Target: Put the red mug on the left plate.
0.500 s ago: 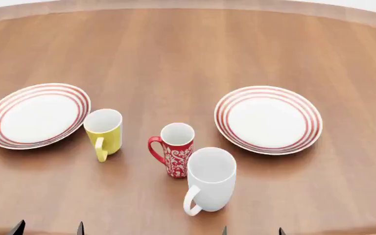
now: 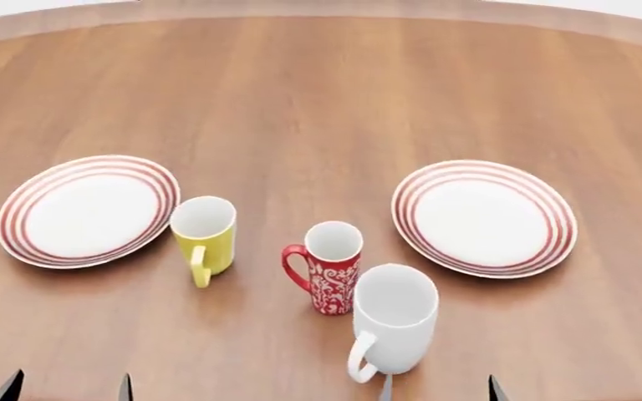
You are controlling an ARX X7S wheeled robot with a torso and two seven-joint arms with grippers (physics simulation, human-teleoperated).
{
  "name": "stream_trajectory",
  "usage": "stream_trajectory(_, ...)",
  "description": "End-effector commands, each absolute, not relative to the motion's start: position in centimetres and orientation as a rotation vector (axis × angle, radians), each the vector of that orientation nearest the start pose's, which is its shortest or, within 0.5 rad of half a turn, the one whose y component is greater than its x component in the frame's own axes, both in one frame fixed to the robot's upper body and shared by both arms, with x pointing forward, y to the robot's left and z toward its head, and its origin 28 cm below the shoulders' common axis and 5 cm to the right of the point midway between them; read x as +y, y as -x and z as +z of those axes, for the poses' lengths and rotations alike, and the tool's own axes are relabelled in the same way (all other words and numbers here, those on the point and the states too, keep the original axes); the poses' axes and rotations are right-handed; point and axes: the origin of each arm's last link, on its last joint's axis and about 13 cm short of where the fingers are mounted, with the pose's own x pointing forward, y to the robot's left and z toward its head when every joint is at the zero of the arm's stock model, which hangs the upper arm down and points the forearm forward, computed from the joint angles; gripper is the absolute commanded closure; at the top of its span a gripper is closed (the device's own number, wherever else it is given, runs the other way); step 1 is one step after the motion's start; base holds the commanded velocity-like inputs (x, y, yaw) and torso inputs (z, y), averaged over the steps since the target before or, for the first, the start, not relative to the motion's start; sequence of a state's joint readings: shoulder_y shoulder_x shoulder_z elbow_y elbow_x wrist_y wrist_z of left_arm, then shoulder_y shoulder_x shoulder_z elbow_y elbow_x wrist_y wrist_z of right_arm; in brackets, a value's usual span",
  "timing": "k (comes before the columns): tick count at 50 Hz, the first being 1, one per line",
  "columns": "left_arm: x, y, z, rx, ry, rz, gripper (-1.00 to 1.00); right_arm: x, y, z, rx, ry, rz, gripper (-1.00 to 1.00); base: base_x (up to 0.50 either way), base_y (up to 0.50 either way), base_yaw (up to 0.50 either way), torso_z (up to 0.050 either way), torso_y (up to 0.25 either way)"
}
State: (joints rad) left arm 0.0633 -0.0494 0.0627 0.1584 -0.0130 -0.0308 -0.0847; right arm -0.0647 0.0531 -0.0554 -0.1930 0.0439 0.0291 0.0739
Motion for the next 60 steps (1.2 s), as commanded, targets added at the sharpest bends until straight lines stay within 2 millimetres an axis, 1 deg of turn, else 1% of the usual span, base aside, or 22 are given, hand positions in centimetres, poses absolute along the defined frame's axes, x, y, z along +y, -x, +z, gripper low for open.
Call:
stream_trajectory(1,20.6,-19.4,3.3,-0.074,-0.026,0.033,-1.0,-9.3,-19.4,4.4,-0.121,-0.007,-0.004,-1.0,0.17,0.42,0.0,0.0,0.0)
stream_trajectory(9,20.3,-19.4,3.0,-0.071,-0.035,0.028,-1.0,-9.1,-19.3,4.4,-0.133,0.0,0.009,-1.0,0.19,0.43,0.0,0.0,0.0)
stream_trajectory(27,20.5,-19.6,2.6,-0.057,-0.038,0.023,-1.0,-8.8,-19.4,4.0,-0.114,-0.008,0.033,-1.0,0.24,0.44,0.0,0.0,0.0)
stream_trajectory(30,20.1,-19.7,2.3,-0.053,-0.048,0.004,-1.0,-8.8,-19.4,3.9,-0.105,-0.009,0.037,-1.0,0.26,0.44,0.0,0.0,0.0)
stream_trajectory(34,20.3,-19.7,2.4,-0.052,-0.047,0.012,-1.0,-8.8,-19.3,3.9,-0.102,-0.017,0.042,-1.0,0.29,0.45,0.0,0.0,0.0)
stream_trajectory(45,20.2,-19.7,2.2,-0.05,-0.051,0.009,-1.0,-8.9,-19.4,3.8,-0.094,-0.04,0.055,-1.0,0.35,0.45,0.0,0.0,0.0)
stream_trajectory(51,20.3,-19.7,2.2,-0.05,-0.05,0.01,-1.0,-8.9,-19.4,3.8,-0.089,-0.055,0.055,-1.0,0.42,0.32,0.0,0.0,0.0)
stream_trajectory(60,20.3,-19.7,2.1,-0.049,-0.054,0.008,-1.0,-9.0,-19.3,3.7,-0.084,-0.06,0.06,-1.0,0.43,0.15,0.0,0.0,0.0)
